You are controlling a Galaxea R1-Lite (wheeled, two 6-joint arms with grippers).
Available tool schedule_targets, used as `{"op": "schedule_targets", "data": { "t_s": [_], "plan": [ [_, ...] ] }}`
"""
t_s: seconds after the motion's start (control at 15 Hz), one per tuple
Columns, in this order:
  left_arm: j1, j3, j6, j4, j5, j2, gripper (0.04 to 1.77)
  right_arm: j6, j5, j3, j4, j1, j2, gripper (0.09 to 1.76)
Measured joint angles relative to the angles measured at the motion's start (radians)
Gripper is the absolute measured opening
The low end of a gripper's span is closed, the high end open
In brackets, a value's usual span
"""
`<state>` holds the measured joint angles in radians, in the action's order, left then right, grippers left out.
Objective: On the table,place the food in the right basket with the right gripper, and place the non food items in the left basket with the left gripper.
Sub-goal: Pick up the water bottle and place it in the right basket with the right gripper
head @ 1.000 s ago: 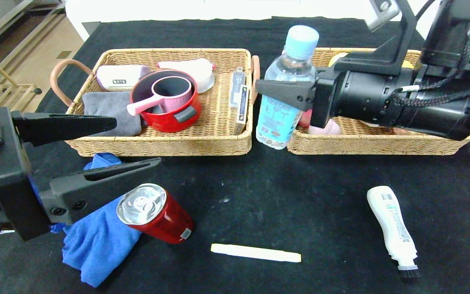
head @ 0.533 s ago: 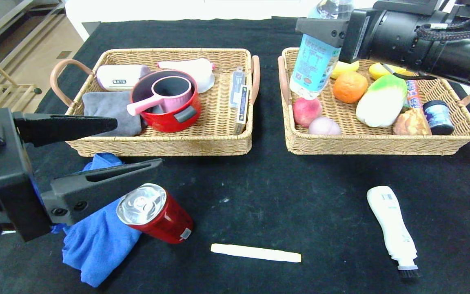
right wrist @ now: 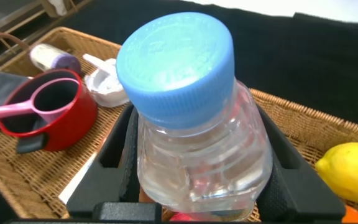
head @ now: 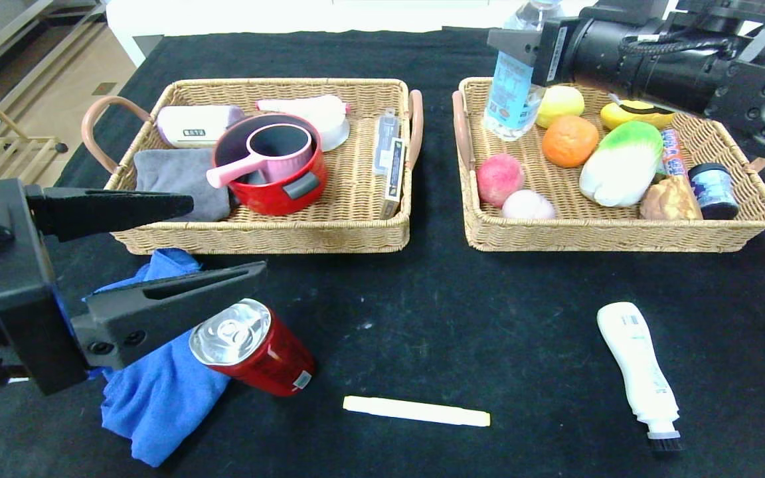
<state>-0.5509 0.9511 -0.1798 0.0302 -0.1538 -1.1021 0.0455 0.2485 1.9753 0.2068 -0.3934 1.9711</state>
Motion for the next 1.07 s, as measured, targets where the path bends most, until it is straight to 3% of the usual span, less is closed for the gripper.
{"op": "schedule_targets", "data": {
  "t_s": [1.0,1.07],
  "plan": [
    [-0.001,-0.004,-0.002,0.000,-0.002,-0.004,1.72,0.017,-0.037,0.010,0.020,0.044,0.068,1.03],
    [-0.001,-0.004,-0.003,0.000,-0.002,-0.004,1.72,0.025,-0.037,0.010,0.021,0.045,0.068,1.08]
  ]
}}
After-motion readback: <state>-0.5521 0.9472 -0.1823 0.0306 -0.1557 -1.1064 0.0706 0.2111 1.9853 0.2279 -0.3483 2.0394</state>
